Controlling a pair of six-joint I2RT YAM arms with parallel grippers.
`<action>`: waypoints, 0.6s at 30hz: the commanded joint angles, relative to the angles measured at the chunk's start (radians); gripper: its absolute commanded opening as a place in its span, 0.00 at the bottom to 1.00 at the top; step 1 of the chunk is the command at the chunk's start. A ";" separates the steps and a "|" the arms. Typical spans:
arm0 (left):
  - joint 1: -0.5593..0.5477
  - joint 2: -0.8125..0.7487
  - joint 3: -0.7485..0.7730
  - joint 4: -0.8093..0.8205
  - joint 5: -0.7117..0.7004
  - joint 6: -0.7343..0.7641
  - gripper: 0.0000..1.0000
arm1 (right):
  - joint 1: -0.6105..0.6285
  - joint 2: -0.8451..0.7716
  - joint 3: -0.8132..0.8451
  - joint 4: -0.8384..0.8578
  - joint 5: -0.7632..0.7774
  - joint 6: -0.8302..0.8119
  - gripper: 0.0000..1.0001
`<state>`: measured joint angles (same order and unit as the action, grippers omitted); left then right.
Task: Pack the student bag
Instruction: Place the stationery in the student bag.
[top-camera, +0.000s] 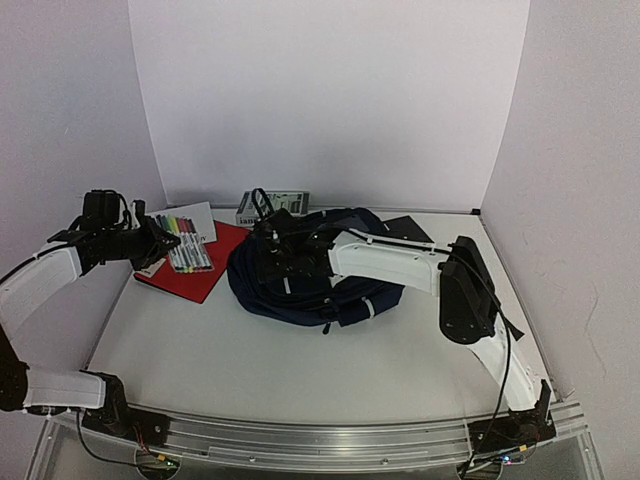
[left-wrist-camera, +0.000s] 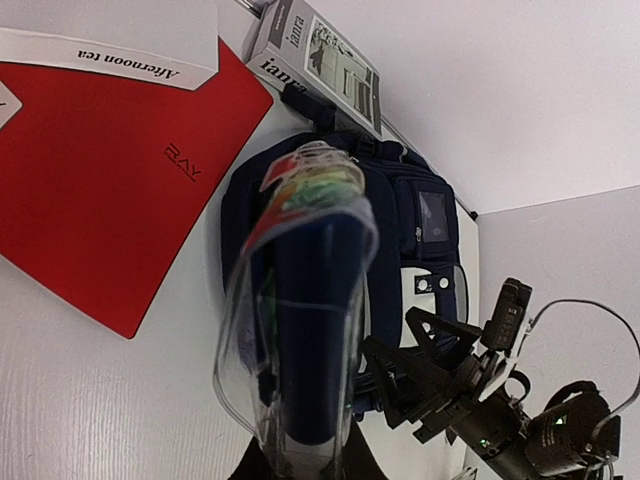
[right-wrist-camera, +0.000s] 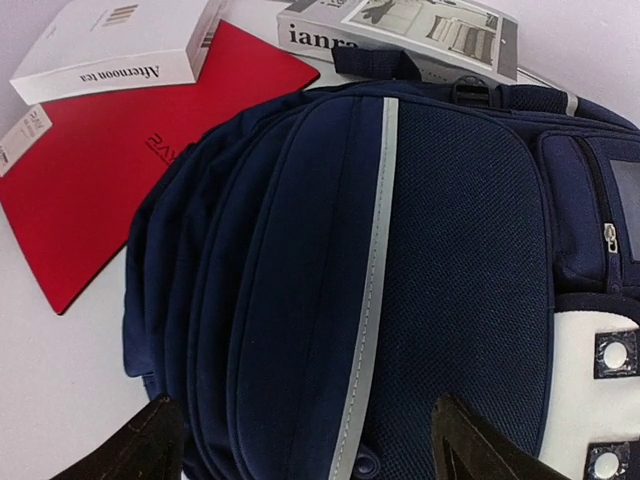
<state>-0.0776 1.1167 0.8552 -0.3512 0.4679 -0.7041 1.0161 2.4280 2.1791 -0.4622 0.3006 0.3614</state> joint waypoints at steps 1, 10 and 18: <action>0.002 -0.044 -0.005 -0.010 0.040 0.044 0.00 | 0.006 0.101 0.147 -0.069 0.062 -0.073 0.83; 0.002 -0.064 -0.012 -0.035 0.063 0.065 0.00 | 0.007 0.196 0.229 -0.090 0.133 -0.083 0.81; 0.001 -0.061 -0.033 0.001 0.134 0.061 0.00 | 0.006 0.133 0.197 -0.099 0.313 0.000 0.40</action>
<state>-0.0776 1.0721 0.8318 -0.3944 0.5385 -0.6538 1.0336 2.6186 2.3667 -0.5358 0.4577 0.3217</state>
